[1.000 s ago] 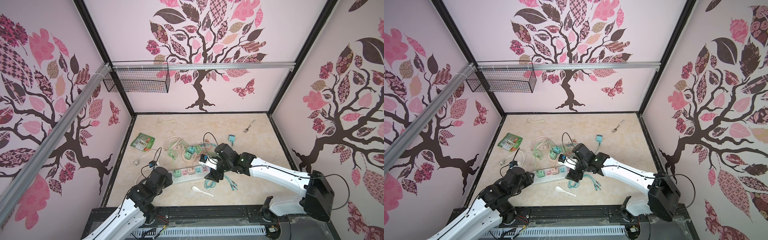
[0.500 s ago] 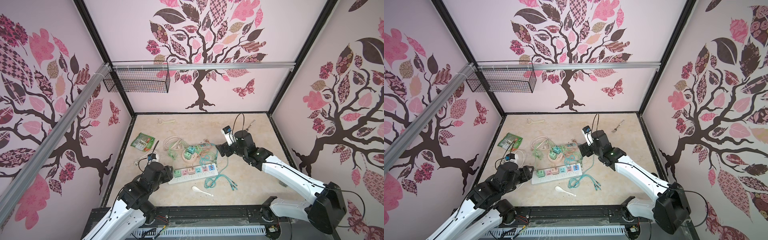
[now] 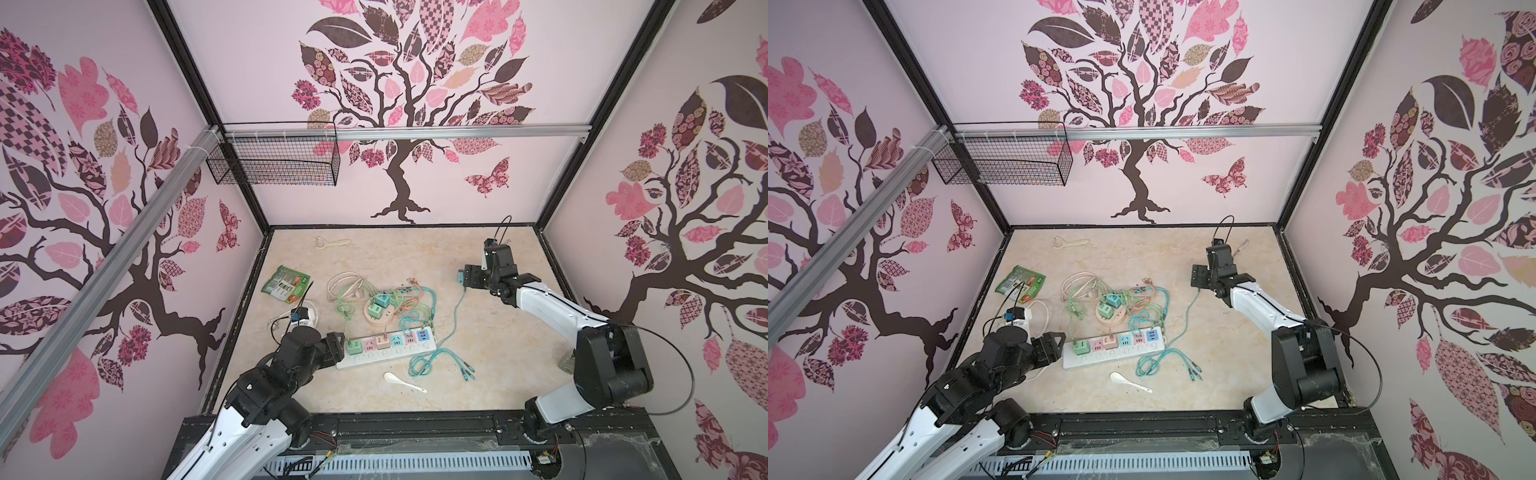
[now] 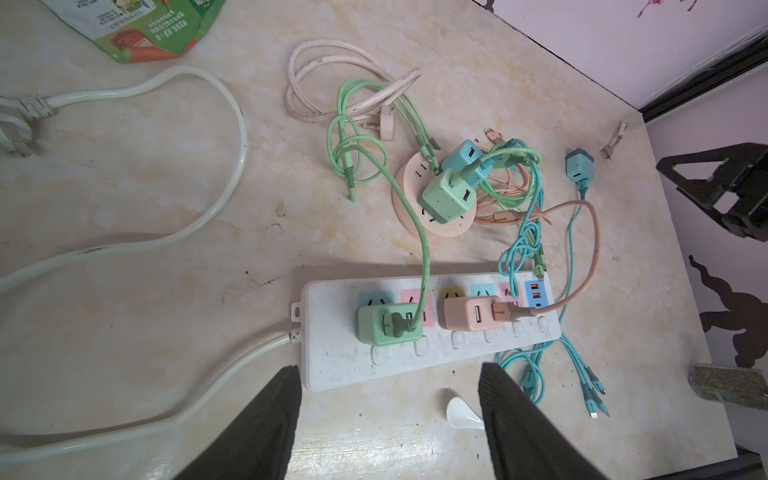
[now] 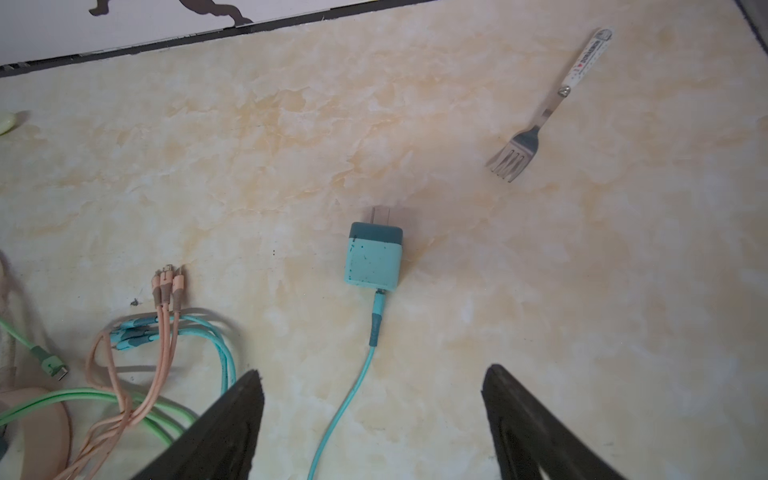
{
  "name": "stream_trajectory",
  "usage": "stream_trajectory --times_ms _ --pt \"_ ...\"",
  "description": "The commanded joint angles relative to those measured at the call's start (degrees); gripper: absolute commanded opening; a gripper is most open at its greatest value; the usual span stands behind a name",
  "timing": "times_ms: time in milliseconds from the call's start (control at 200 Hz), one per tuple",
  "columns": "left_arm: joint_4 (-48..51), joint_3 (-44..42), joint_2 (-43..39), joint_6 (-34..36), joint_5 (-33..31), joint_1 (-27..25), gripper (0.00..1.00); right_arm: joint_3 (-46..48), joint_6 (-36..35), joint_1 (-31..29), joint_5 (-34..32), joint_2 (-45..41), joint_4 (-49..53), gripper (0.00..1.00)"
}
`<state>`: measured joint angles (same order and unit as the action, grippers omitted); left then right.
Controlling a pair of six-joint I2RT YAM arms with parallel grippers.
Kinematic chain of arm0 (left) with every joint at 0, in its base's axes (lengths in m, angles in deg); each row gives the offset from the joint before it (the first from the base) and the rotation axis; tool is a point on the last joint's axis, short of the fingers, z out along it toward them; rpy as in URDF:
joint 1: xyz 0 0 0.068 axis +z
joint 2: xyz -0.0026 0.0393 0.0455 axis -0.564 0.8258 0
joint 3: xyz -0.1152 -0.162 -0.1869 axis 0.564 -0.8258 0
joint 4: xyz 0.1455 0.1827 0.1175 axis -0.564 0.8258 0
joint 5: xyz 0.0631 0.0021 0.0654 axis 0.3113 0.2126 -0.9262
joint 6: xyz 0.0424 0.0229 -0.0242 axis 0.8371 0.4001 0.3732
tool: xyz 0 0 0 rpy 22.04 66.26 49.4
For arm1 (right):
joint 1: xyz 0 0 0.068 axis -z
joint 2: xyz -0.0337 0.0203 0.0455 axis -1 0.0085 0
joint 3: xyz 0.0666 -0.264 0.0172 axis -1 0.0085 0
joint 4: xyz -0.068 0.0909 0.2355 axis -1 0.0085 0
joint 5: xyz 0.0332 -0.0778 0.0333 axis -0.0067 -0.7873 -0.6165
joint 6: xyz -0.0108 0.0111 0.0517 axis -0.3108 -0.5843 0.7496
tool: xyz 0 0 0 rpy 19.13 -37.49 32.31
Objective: Insert the plug
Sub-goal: 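Move the right gripper over the loose teal charger near the fork, then lower and close the right gripper on the teal charger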
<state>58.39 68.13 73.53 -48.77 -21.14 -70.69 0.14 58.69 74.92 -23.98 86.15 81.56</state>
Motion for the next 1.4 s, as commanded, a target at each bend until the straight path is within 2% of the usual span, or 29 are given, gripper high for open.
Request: stream_trajectory --times_ms 0,265,540,935,1396 --pt "0.5 2.5 -0.4 1.3 -0.2 0.2 0.73 -3.5 0.9 -0.3 0.0 4.4 0.6 0.84" --pt "2.1 2.6 -1.8 1.2 -1.4 0.2 0.74 -8.9 -0.1 0.0 -2.5 13.7 1.2 0.81" --pt "2.1 2.3 -3.2 0.8 -1.9 0.2 0.74 -13.5 -0.8 0.9 -1.5 21.1 2.0 0.78" --pt "1.9 1.8 -4.3 -0.3 -1.7 0.2 0.74 -18.3 -0.6 1.2 -0.5 27.6 4.4 0.65" --pt "2.4 2.2 -4.6 -0.4 -1.4 0.2 0.74 -21.4 0.2 1.3 0.9 30.6 7.0 0.44"
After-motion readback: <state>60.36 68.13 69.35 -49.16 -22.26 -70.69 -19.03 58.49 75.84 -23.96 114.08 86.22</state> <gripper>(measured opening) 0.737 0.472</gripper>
